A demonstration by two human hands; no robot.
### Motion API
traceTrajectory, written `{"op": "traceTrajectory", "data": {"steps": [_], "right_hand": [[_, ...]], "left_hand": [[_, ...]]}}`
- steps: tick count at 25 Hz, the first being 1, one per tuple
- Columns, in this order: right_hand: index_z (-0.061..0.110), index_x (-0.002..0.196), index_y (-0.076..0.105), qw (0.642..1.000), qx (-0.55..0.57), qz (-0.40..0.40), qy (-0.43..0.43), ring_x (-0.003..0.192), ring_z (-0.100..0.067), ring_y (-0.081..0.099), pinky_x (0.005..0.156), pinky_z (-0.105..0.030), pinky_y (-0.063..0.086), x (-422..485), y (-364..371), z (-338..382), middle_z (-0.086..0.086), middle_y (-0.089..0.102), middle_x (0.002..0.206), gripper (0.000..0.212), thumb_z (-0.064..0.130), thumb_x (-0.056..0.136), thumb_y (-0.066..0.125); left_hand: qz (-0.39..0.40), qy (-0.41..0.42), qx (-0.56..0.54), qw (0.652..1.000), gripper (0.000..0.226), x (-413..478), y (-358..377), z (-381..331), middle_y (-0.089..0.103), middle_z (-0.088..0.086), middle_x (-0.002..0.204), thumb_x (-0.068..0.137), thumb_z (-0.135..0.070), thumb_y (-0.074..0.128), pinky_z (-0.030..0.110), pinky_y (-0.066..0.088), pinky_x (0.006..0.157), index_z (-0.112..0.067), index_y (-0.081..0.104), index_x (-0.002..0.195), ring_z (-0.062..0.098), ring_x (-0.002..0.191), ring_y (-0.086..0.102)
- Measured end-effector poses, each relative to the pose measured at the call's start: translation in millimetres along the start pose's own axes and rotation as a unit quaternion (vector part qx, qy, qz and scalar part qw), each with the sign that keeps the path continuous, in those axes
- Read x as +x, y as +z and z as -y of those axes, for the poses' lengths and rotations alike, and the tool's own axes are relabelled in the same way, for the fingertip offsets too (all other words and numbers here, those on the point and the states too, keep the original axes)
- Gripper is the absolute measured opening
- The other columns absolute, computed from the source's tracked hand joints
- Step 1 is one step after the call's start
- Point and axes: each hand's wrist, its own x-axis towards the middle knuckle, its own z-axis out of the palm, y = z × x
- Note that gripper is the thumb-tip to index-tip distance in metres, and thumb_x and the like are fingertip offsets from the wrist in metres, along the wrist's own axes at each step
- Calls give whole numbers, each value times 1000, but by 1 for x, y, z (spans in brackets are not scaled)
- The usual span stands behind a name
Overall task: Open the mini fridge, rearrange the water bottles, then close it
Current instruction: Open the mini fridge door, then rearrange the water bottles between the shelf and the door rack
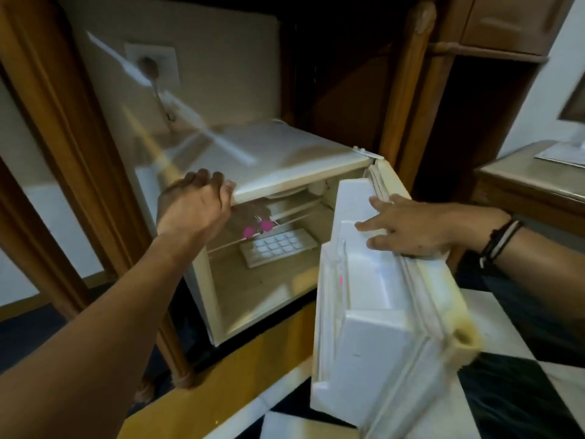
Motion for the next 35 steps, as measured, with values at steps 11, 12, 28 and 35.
{"op": "traceTrajectory", "data": {"steps": [11,12,28,35], "right_hand": [[26,137,48,995,-8,-100,10,152,-25,21,119,-42,30,-42,23,-69,-6,22,167,60,-5,86,59],[28,141,45,995,-15,-90,27,154,-24,17,121,-43,27,-42,24,-71,-3,16,169,64,-5,87,58],[11,107,61,983,0,-9,182,81,-24,63,64,-30,47,70,201,-24,-6,61,92,22,12,86,66],[15,94,38,962,98,-93,236,72,-23,50,63,-31,42,86,230,-43,1,47,79,17,13,90,55]], "left_hand": [[-71,9,3,997,44,-5,10,-3,64,24,102,118,-30,30,50,60,66,-3,64,119,42,89,68],[-86,0,-18,996,46,-7,8,-5,65,23,103,119,-32,30,50,59,66,-3,66,117,41,89,69],[-197,-21,-60,978,50,-2,28,-4,70,19,95,118,-36,32,41,49,57,-8,70,105,38,78,68],[-231,-37,-63,970,43,-2,35,-6,70,19,91,117,-33,40,34,36,59,-5,72,104,36,70,65]]}}
